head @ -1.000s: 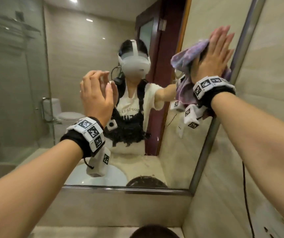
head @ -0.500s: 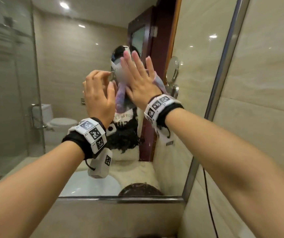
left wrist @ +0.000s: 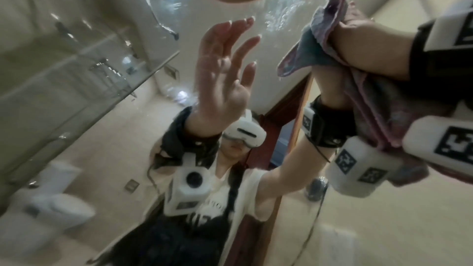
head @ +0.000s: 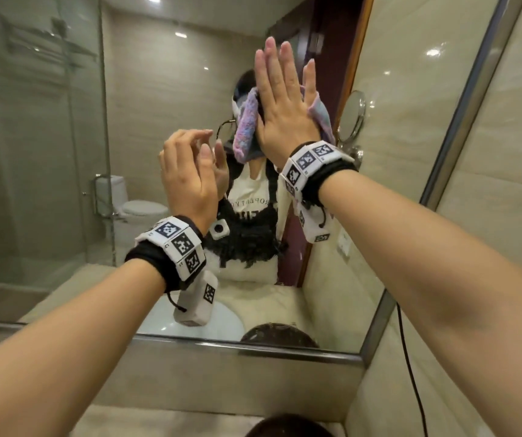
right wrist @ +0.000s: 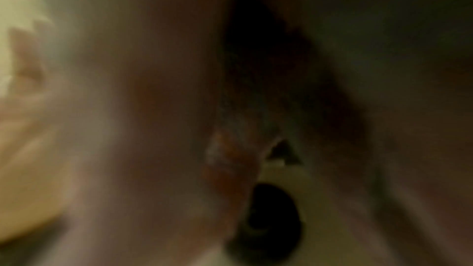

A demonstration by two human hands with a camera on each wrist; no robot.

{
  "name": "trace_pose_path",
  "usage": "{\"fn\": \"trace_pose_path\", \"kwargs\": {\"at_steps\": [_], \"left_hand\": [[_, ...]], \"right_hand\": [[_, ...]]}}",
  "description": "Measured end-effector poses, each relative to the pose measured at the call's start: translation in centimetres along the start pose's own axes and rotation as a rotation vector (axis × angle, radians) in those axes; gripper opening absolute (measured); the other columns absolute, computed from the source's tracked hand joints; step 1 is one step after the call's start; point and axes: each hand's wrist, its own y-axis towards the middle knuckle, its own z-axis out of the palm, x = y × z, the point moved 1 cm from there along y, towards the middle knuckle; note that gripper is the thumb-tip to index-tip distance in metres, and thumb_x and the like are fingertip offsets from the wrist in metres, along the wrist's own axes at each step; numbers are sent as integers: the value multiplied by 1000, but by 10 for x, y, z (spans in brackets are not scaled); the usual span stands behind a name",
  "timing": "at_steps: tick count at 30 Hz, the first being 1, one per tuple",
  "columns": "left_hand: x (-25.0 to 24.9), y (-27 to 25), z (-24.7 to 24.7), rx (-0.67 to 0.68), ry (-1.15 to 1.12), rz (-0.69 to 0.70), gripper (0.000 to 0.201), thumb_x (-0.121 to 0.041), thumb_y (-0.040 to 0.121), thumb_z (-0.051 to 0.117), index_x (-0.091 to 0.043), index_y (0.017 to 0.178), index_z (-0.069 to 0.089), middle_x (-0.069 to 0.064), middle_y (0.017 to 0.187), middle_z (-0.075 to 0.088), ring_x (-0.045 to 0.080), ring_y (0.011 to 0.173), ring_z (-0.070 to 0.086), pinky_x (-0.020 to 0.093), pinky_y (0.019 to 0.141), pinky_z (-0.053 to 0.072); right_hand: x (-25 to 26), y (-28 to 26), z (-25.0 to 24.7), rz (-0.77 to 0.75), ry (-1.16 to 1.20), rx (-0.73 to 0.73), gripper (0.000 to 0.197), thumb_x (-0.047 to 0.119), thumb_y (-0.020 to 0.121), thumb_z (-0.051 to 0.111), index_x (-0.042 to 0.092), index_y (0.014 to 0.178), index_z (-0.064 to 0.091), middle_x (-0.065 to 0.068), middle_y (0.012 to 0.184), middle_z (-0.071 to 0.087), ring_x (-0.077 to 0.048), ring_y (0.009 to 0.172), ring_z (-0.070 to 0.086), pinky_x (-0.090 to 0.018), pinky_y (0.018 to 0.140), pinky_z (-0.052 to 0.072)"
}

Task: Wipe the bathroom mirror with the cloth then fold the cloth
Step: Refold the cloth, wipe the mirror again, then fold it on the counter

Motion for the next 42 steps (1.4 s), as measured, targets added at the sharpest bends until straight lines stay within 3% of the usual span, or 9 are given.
{"fn": "trace_pose_path", "kwargs": {"at_steps": [4,13,17,23,26,29,32,37,42], "left_hand": [[31,-47,-17,48,12,-95,33,-22,95,37,-3,113,55,14,118,53,28,111,49,47,95,42],[87,-146,-71,140,224,-263,38,-26,93,34,-1,111,56,17,116,55,31,110,49,38,98,35],[101,-183,-86,227,281,-308,39,-27,93,33,-2,113,55,16,117,54,29,111,47,30,100,31],[92,-210,-81,254,343,-298,34,-24,93,38,-3,113,56,18,126,47,29,115,43,20,99,22],[79,-215,-67,278,355,-251,32,-24,92,42,-5,114,55,19,134,40,26,118,37,20,101,19],[71,-223,-51,317,325,-228,31,-22,91,45,-5,116,53,19,137,36,27,119,36,20,102,18],[60,-239,-33,336,291,-245,31,-21,91,48,-6,117,53,19,138,36,22,118,34,23,102,21],[43,-270,-5,413,221,-262,34,-23,90,49,-8,121,51,17,142,31,20,122,31,15,106,18],[44,-274,2,405,218,-227,35,-22,89,50,-7,120,50,21,134,38,22,116,31,20,102,24]], "right_hand": [[33,-47,28,-92,26,24,62,29,95,28,9,150,6,-10,158,6,-28,146,5,-50,115,-3],[134,-185,122,-519,177,130,56,19,91,35,4,145,29,-11,151,32,-30,141,27,-44,113,-17],[162,-243,150,-559,305,272,57,15,90,34,5,145,23,-11,150,34,-14,144,-16,-33,114,-22],[140,-287,163,-645,212,119,58,15,89,35,12,145,20,-6,155,19,-20,140,-29,-40,114,-22],[119,-298,162,-461,380,153,63,17,90,40,13,147,13,3,155,-25,-15,142,-22,-36,114,-23],[71,-327,158,-268,279,186,75,27,92,44,16,150,-2,3,152,-30,-17,142,-23,-40,111,-27],[16,-360,149,199,86,111,84,32,83,42,12,150,-6,-18,156,6,-18,142,-25,-43,113,-21],[-8,-380,153,670,-34,75,57,14,92,42,-11,140,23,-20,137,50,-33,129,46,-46,106,39],[2,-381,147,838,-6,12,53,23,101,12,-9,135,37,-25,137,48,-36,127,47,-34,114,21]]}}
